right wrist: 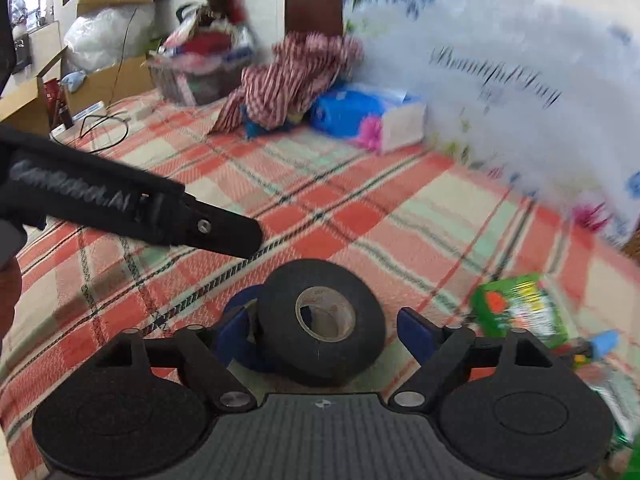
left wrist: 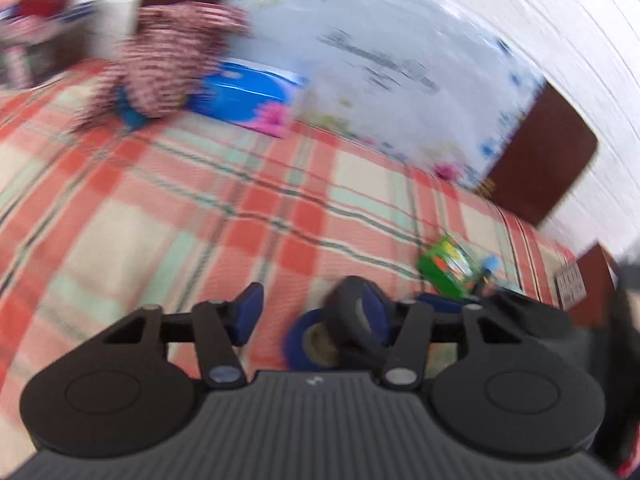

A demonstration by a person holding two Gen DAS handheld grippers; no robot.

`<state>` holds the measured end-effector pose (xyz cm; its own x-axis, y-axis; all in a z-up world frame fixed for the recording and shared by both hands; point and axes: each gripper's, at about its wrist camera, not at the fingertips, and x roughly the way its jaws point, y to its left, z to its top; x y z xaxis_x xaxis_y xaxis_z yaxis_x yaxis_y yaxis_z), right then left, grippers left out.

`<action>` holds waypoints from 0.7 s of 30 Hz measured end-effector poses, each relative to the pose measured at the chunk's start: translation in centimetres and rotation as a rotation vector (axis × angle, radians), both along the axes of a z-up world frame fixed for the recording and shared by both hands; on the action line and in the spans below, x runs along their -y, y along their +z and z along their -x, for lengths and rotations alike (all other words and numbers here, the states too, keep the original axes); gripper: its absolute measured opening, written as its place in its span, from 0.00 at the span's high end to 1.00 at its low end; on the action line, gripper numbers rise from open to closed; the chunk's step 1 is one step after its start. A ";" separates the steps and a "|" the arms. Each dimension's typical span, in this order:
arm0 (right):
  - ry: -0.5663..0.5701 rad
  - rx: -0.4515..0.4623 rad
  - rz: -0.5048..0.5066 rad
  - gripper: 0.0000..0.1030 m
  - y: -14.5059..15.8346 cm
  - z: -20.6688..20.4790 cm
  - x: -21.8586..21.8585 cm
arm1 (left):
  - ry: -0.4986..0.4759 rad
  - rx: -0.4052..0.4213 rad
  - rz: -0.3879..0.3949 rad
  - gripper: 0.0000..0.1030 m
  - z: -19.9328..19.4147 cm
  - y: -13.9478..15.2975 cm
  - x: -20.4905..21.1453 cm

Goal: Organize objects
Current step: 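Grasp the black electrical tape roll with the right gripper, then carry the black tape over the brown box and open the right gripper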

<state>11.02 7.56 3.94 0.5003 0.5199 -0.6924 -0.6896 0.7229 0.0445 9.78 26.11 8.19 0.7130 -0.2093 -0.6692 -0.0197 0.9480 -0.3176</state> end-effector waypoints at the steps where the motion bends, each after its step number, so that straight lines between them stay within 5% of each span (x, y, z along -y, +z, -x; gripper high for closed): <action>1: 0.007 -0.046 -0.005 0.23 -0.5 -1.0 0.1 | -0.034 -0.013 -0.006 0.52 -0.8 -0.3 0.7; 3: -0.003 -0.120 -0.069 0.23 -0.9 -2.0 0.7 | -0.073 -0.065 0.002 0.72 -2.3 -1.3 1.4; 4: -0.014 -0.129 -0.087 0.24 -0.8 -2.1 1.0 | -0.078 -0.090 0.012 0.74 -2.9 -1.8 1.4; 13: -0.007 0.160 -0.041 0.24 1.8 2.6 1.3 | -0.085 -0.005 0.043 0.75 -1.0 1.3 2.5; 21: -0.132 0.347 -0.070 0.24 6.5 4.7 10.5 | -0.217 0.141 -0.014 0.75 -0.5 7.2 12.3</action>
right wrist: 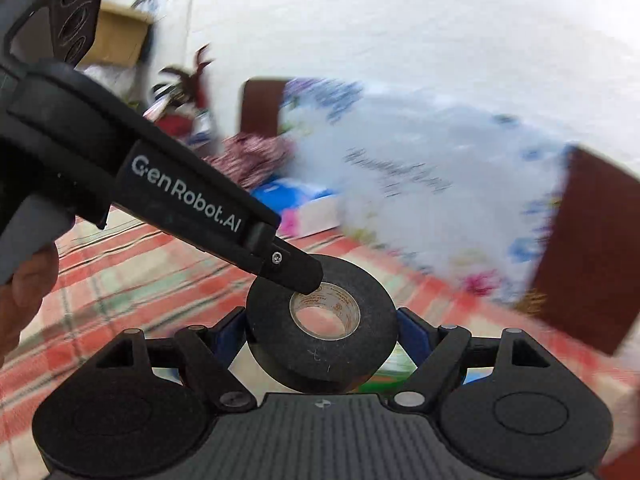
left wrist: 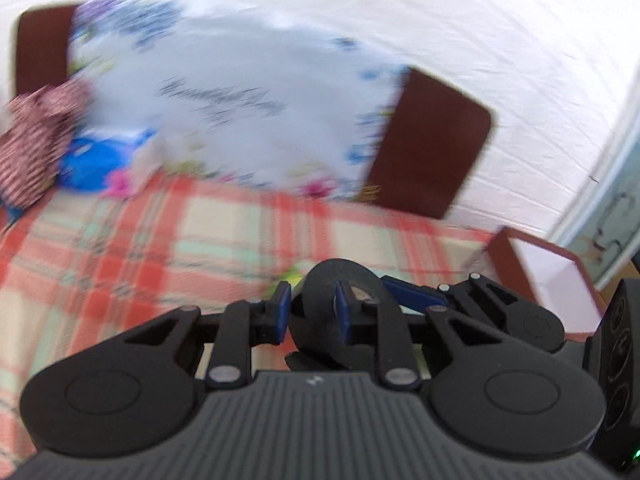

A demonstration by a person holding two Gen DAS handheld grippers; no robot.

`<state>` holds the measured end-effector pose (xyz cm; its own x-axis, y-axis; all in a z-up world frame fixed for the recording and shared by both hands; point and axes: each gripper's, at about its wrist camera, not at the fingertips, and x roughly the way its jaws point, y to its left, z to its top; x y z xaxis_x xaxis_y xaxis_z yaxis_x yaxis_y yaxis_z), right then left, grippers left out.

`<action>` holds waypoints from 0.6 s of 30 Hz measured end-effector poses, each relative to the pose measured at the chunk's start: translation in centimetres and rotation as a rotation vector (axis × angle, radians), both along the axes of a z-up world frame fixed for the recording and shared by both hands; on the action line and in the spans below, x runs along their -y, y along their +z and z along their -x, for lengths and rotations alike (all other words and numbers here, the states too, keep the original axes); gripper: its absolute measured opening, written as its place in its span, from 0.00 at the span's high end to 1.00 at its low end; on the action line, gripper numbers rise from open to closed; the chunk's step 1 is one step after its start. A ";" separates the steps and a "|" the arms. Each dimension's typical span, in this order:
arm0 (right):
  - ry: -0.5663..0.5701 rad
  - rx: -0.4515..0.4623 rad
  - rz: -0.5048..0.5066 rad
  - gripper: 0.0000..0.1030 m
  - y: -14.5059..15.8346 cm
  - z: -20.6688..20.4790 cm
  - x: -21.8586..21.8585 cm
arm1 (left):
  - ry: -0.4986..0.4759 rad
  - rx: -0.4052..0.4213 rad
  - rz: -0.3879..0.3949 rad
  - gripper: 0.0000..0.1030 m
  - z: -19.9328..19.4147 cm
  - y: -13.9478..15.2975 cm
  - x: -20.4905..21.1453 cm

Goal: Organize objects
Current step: 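Carry the black tape over the brown box and open the right gripper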

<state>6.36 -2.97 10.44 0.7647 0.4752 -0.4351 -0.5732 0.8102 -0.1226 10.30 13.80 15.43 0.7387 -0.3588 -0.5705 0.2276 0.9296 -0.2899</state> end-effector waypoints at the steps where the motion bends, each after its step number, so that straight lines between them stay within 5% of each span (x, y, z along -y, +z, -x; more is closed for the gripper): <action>1: -0.025 0.019 0.001 0.24 0.4 0.2 1.6 | -0.026 0.012 0.000 0.75 -0.1 0.5 1.8; 12: -0.371 0.028 -0.026 0.24 1.7 2.2 23.2 | -0.344 0.054 -0.019 0.74 -1.5 1.4 25.8; 18: -0.516 -0.012 0.015 0.23 -1.3 1.5 29.1 | -0.385 0.007 -0.097 0.74 -1.5 -1.1 33.5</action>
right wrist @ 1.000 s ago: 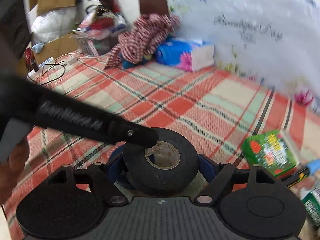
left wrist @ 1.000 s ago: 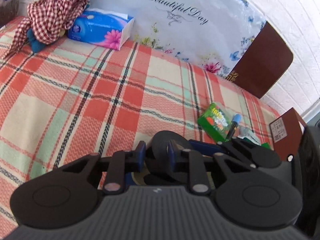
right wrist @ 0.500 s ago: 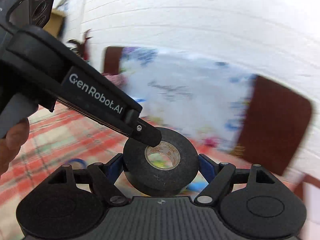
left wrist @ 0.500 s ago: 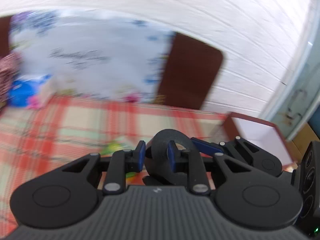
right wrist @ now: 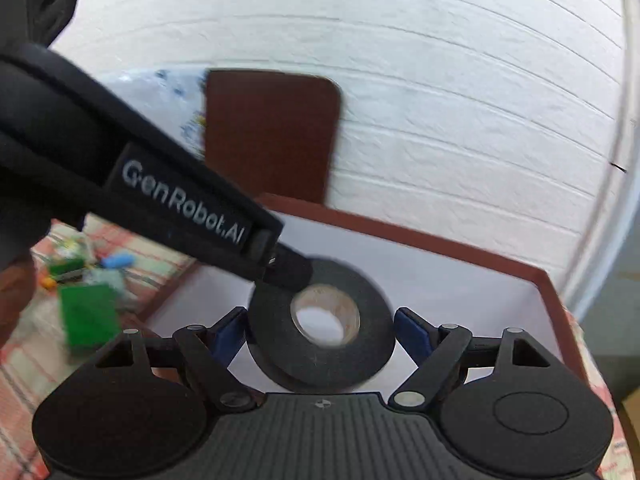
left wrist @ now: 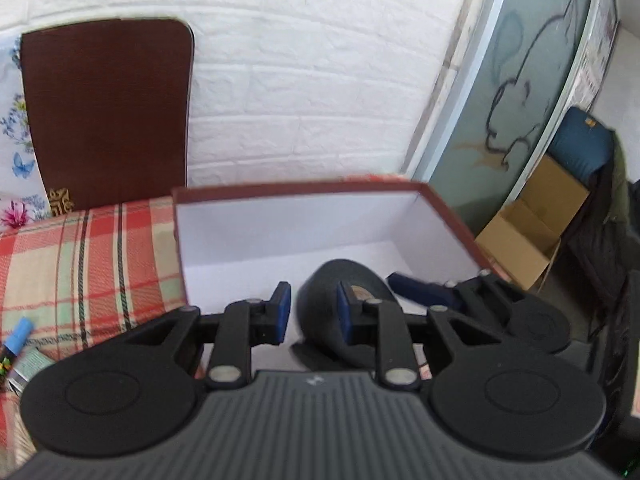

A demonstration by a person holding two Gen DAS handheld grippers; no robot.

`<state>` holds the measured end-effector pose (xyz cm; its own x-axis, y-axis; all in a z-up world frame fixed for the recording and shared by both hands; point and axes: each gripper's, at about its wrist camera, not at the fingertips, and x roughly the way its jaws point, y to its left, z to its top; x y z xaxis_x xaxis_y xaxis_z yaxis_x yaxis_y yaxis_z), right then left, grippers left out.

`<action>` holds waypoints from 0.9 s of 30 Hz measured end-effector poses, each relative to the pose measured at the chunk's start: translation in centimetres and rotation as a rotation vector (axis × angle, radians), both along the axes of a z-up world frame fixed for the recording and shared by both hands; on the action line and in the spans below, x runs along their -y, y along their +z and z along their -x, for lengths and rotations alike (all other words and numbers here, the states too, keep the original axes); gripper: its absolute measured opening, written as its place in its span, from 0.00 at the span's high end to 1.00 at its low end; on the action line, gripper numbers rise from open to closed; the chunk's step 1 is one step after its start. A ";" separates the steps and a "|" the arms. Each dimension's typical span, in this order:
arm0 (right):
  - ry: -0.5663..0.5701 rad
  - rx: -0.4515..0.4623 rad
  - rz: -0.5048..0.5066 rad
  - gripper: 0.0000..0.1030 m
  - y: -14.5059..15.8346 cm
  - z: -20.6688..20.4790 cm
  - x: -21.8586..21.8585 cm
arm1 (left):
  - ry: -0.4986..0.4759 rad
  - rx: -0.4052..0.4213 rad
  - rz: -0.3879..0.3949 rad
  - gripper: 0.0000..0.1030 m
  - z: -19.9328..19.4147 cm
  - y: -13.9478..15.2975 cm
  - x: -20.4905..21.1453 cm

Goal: Organize objects
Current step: 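Carry the black tape over the brown box and open the right gripper, then lower the right gripper onto the blue tape roll and grasp it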

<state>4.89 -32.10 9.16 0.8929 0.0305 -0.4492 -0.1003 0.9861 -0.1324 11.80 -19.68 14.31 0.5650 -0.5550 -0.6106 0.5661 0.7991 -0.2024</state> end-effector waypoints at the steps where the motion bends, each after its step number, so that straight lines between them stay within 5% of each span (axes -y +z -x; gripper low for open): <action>1: -0.015 0.014 -0.006 0.22 -0.3 0.3 0.4 | 0.010 0.004 -0.025 0.74 0.3 -0.4 0.4; 6: 0.024 0.100 -0.090 0.26 0.3 2.3 -0.1 | 0.030 0.058 0.007 0.72 2.8 0.5 -2.8; 11: 0.138 0.181 -0.118 0.33 1.6 4.6 -4.3 | 0.124 0.117 0.071 0.72 6.1 2.2 -10.9; 21: 0.485 0.005 -0.155 0.34 -1.7 5.5 -20.4 | 0.571 -0.036 -0.034 0.72 10.7 -4.3 -33.2; 27: 0.636 -0.042 -0.099 0.35 -1.5 6.9 -27.3 | 0.730 -0.107 -0.044 0.72 12.4 -7.9 -42.5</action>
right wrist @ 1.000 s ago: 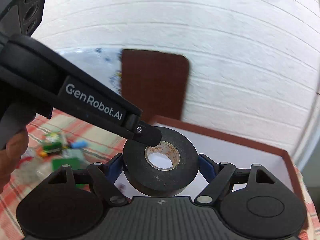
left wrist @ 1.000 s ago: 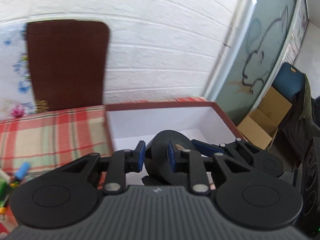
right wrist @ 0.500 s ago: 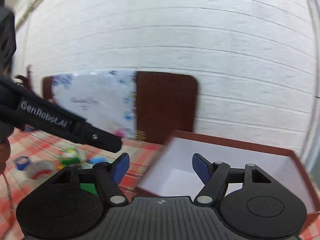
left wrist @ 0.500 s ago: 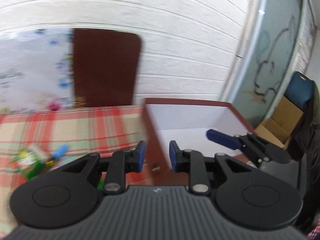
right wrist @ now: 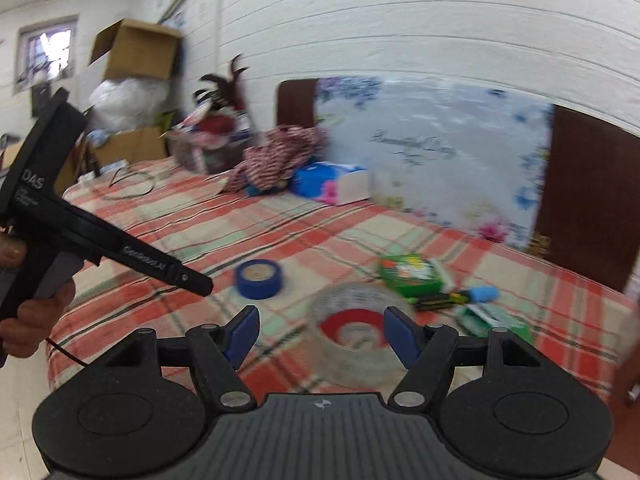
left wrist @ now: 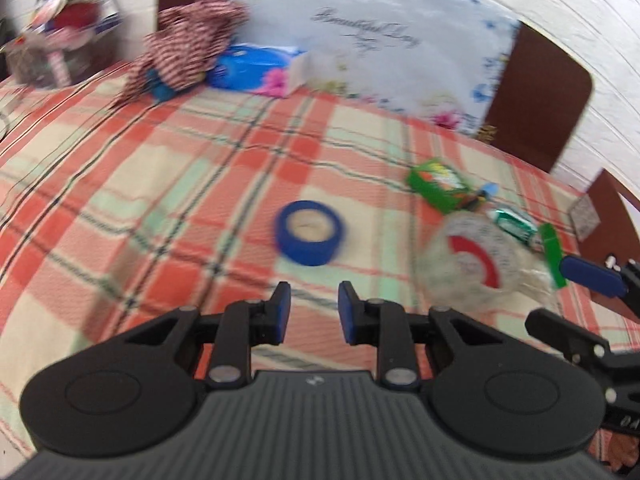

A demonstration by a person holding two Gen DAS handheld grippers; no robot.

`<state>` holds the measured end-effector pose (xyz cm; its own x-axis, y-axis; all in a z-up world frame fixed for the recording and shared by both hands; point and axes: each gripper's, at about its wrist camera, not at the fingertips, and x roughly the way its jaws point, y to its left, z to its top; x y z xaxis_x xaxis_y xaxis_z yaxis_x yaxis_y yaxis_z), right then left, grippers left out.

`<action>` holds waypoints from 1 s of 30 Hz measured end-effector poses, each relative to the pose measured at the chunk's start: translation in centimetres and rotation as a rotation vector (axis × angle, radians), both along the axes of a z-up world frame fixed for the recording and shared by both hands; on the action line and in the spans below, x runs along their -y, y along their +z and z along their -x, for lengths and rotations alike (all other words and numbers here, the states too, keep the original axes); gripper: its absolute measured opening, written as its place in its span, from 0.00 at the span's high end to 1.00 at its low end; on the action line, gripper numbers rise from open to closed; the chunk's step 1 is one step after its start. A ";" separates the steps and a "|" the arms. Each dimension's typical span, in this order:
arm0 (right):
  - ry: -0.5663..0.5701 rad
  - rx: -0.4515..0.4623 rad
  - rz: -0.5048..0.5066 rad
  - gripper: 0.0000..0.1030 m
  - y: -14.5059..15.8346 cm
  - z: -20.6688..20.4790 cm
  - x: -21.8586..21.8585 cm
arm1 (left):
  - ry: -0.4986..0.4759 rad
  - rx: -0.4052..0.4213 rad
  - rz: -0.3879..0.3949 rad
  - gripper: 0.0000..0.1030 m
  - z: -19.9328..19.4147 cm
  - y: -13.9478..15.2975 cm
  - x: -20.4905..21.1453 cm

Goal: Organize objects
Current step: 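Lower the right gripper onto the blue tape roll and grasp it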

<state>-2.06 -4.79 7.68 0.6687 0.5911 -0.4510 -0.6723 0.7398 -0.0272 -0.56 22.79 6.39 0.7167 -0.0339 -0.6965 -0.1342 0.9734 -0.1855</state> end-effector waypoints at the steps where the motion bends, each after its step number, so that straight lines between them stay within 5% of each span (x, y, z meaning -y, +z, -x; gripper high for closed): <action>1: 0.019 -0.009 0.010 0.36 -0.2 -0.2 -1.1 | 0.012 0.002 0.009 0.72 0.1 -0.2 -1.0; 8: 0.062 -0.045 0.094 0.48 -2.3 -3.1 -8.6 | -0.027 0.000 0.068 0.72 -4.2 0.3 -3.1; 16: 0.048 -0.083 0.172 0.49 -5.0 -7.5 -13.1 | -0.107 -0.052 0.127 0.74 -8.9 -1.0 -2.4; 20: 0.056 -0.136 0.141 0.48 -5.7 -8.7 -13.9 | -0.099 -0.050 0.094 0.92 -9.4 -1.4 -1.8; 23: 0.077 -0.151 0.139 0.51 -5.1 -7.3 -12.9 | -0.165 -0.082 0.257 0.99 -7.7 -1.6 -1.3; 24: 0.097 -0.141 0.150 0.53 -5.0 -6.2 -12.3 | -0.190 -0.084 0.236 0.99 -6.6 -1.5 -0.2; 25: 0.116 -0.127 0.160 0.68 -4.9 -4.9 -11.5 | -0.213 -0.087 0.207 0.99 -5.5 -1.6 1.0; 26: 0.111 -0.114 0.190 0.73 -4.9 -3.7 -10.7 | -0.228 -0.080 0.186 0.99 -4.3 -1.6 2.0; 30: 0.108 -0.076 0.214 0.88 -5.0 1.0 -5.8 | -0.278 -0.050 0.267 0.95 -0.1 -1.3 3.9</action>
